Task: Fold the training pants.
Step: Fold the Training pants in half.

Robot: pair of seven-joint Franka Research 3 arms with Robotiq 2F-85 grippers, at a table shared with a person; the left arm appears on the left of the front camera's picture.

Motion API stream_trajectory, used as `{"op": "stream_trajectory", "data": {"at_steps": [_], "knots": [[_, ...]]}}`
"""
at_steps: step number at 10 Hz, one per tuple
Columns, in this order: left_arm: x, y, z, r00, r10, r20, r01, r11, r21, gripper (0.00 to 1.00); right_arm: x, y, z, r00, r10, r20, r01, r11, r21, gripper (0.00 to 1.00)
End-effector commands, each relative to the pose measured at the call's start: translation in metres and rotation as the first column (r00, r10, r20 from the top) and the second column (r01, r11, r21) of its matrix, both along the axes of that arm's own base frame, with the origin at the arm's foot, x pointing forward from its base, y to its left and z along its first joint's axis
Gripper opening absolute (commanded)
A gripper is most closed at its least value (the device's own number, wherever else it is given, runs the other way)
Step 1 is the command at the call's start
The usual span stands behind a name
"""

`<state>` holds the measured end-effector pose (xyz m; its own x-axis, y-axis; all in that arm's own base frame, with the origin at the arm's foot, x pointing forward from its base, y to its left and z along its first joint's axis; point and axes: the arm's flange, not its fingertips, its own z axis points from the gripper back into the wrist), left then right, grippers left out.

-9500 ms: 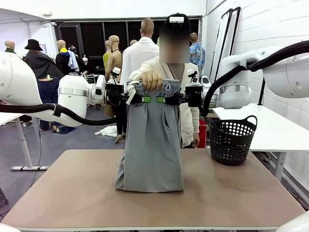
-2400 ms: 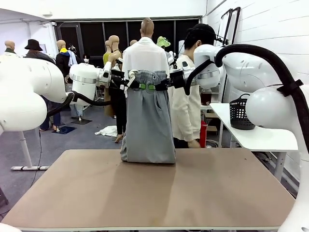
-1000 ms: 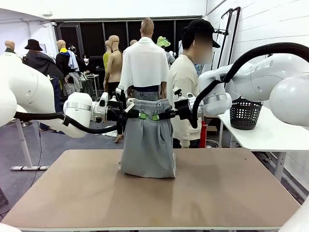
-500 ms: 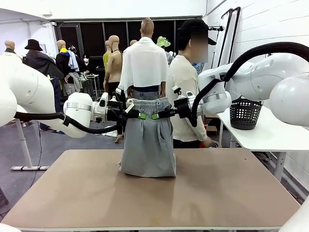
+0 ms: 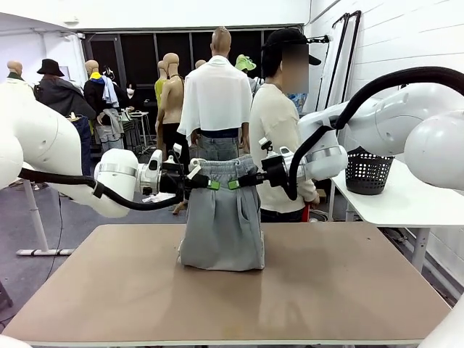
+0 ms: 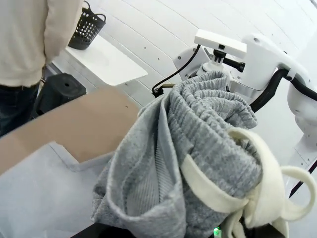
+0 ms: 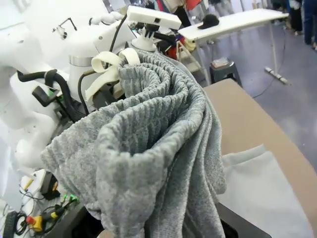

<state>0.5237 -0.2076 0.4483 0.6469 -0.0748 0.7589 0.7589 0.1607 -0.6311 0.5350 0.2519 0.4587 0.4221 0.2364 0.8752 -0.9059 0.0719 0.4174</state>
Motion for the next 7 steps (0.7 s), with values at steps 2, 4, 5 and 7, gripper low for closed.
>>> {"op": "stream_trajectory", "data": {"at_steps": [2, 4, 5, 7], "knots": [[-0.036, 0.003, -0.011, 0.994, -0.002, -0.114, -0.003, 0.999, -0.045, 0.00, -0.028, -0.017, -0.012, 0.992, 0.001, -0.125, 0.001, 1.000, 0.018, 0.00], [-0.058, 0.001, -0.025, 0.978, -0.015, -0.210, 0.007, 0.999, -0.040, 0.00, -0.045, -0.022, -0.030, 0.983, 0.001, -0.185, 0.004, 1.000, 0.028, 0.00], [-0.069, 0.005, -0.033, 0.966, -0.020, -0.259, 0.009, 0.999, -0.046, 0.00, -0.051, -0.023, -0.044, 0.976, -0.002, -0.217, 0.010, 0.999, 0.036, 0.00], [-0.086, 0.005, -0.052, 0.930, -0.043, -0.364, 0.027, 0.998, -0.049, 0.00, -0.066, -0.025, -0.070, 0.956, -0.009, -0.292, 0.026, 0.998, 0.056, 0.00]]}}
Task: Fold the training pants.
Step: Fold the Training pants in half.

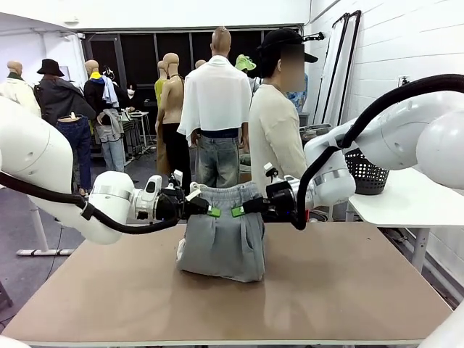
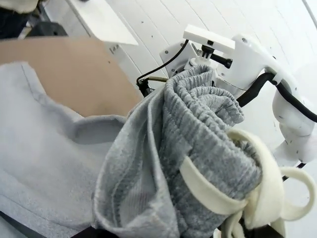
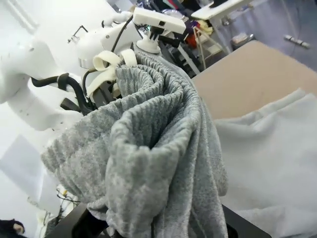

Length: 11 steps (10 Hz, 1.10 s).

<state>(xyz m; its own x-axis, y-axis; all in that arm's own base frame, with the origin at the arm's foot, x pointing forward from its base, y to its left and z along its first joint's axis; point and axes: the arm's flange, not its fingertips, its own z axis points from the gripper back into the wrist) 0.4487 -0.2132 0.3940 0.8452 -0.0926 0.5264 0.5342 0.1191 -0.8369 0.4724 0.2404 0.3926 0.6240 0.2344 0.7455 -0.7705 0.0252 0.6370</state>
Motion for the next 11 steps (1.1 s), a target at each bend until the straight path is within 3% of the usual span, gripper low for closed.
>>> {"op": "stream_trajectory", "data": {"at_steps": [1, 3, 5, 6, 11], "knots": [[0.001, 0.012, -0.007, 0.997, 0.021, -0.075, -0.023, 1.000, -0.021, 0.00, 0.003, -0.013, -0.012, 0.997, -0.062, -0.049, 0.064, 0.998, 0.023, 0.00], [0.028, 0.015, -0.023, 0.994, 0.031, -0.102, -0.033, 0.999, -0.020, 0.00, 0.015, -0.012, -0.019, 0.995, -0.083, -0.054, 0.084, 0.996, 0.015, 0.00], [0.063, 0.024, -0.042, 0.978, -0.009, -0.209, -0.015, 0.993, -0.116, 0.00, 0.037, -0.016, -0.031, 0.985, -0.124, -0.121, 0.127, 0.992, 0.013, 0.00], [0.074, 0.028, -0.049, 0.971, 0.021, -0.239, -0.042, 0.996, -0.084, 0.00, 0.043, -0.019, -0.038, 0.978, -0.148, -0.150, 0.152, 0.988, 0.015, 0.00], [0.106, 0.053, -0.073, 0.954, 0.140, -0.264, -0.148, 0.989, -0.011, 0.00, 0.084, -0.019, -0.065, 0.952, -0.225, -0.209, 0.227, 0.974, -0.017, 0.00]]}}
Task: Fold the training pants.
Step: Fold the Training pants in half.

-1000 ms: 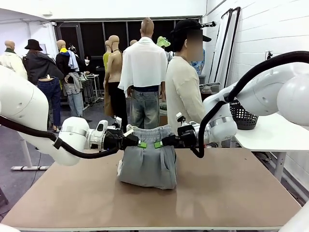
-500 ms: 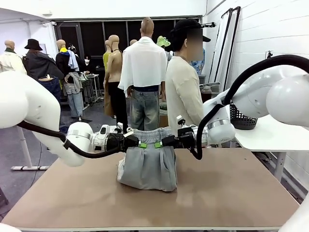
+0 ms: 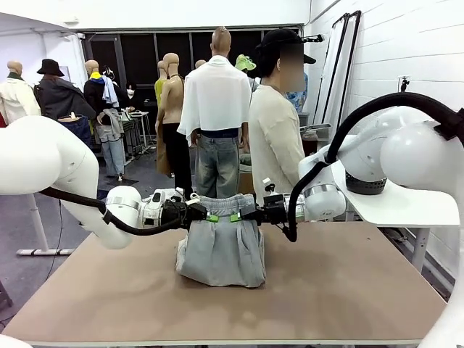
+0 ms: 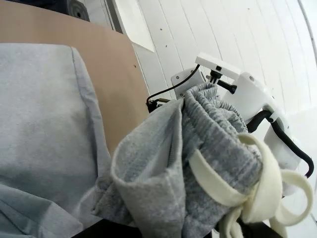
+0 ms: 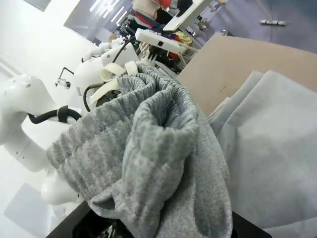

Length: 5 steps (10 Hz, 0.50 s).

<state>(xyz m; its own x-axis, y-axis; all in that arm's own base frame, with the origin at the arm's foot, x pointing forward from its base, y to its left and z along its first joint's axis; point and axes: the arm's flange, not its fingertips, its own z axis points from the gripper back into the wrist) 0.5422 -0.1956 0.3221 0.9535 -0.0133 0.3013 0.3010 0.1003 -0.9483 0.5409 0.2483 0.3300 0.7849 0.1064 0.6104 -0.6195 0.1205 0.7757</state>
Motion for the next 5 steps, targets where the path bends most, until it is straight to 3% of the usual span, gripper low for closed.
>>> {"op": "stream_trajectory", "data": {"at_steps": [1, 2, 3, 5], "knots": [[0.016, 0.040, -0.005, 0.996, 0.091, -0.016, -0.090, 0.996, 0.027, 0.00, 0.021, -0.024, -0.005, 0.997, -0.073, -0.019, 0.072, 0.997, -0.033, 0.00], [0.013, 0.040, -0.004, 0.997, 0.079, -0.009, -0.079, 0.997, 0.015, 0.00, 0.016, -0.024, 0.000, 0.998, -0.056, 0.000, 0.056, 0.997, -0.060, 0.00], [0.003, 0.003, -0.002, 1.000, 0.011, -0.001, -0.011, 1.000, 0.007, 0.00, 0.005, 0.003, -0.002, 1.000, -0.003, -0.005, 0.003, 1.000, -0.002, 0.00], [0.003, 0.003, -0.002, 1.000, 0.011, -0.001, -0.011, 1.000, 0.007, 0.00, 0.005, 0.003, -0.002, 1.000, -0.003, -0.005, 0.003, 1.000, -0.002, 0.00]]}}
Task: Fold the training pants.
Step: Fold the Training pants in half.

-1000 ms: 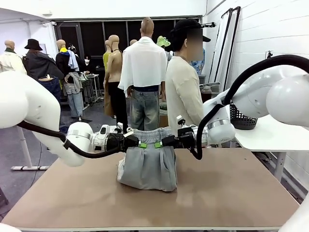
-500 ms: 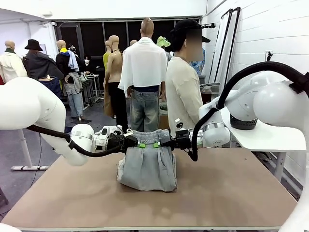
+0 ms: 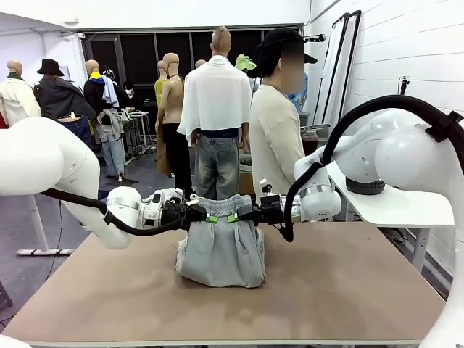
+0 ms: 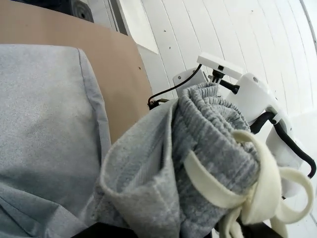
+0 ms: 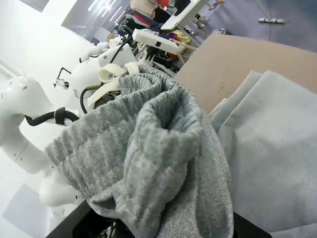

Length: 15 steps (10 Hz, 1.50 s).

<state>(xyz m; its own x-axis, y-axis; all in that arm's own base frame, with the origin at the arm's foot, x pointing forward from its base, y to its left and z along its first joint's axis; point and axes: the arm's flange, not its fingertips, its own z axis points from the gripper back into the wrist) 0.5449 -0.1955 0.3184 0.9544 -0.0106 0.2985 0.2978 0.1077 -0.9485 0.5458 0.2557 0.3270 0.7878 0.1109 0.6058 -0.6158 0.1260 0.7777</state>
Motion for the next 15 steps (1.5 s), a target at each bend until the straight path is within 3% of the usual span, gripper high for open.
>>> {"op": "stream_trajectory", "data": {"at_steps": [1, 3, 9, 15], "knots": [[0.000, 0.003, 0.002, 1.000, 0.006, 0.002, -0.006, 1.000, 0.000, 0.00, 0.000, -0.004, 0.001, 1.000, -0.003, -0.001, 0.003, 1.000, 0.005, 0.00], [0.000, 0.000, 0.000, 1.000, 0.000, 0.000, 0.000, 1.000, 0.000, 0.00, 0.009, 0.003, -0.005, 1.000, -0.006, -0.021, 0.006, 1.000, 0.007, 0.00], [0.058, 0.003, -0.001, 0.996, 0.071, -0.058, -0.067, 0.995, 0.073, 0.00, 0.050, 0.005, -0.015, 0.993, -0.110, -0.031, 0.110, 0.994, 0.003, 0.00], [0.094, 0.016, -0.037, 0.974, 0.168, -0.152, -0.155, 0.983, 0.095, 0.00, 0.084, -0.004, -0.046, 0.978, -0.170, -0.116, 0.167, 0.985, -0.037, 0.00]]}}
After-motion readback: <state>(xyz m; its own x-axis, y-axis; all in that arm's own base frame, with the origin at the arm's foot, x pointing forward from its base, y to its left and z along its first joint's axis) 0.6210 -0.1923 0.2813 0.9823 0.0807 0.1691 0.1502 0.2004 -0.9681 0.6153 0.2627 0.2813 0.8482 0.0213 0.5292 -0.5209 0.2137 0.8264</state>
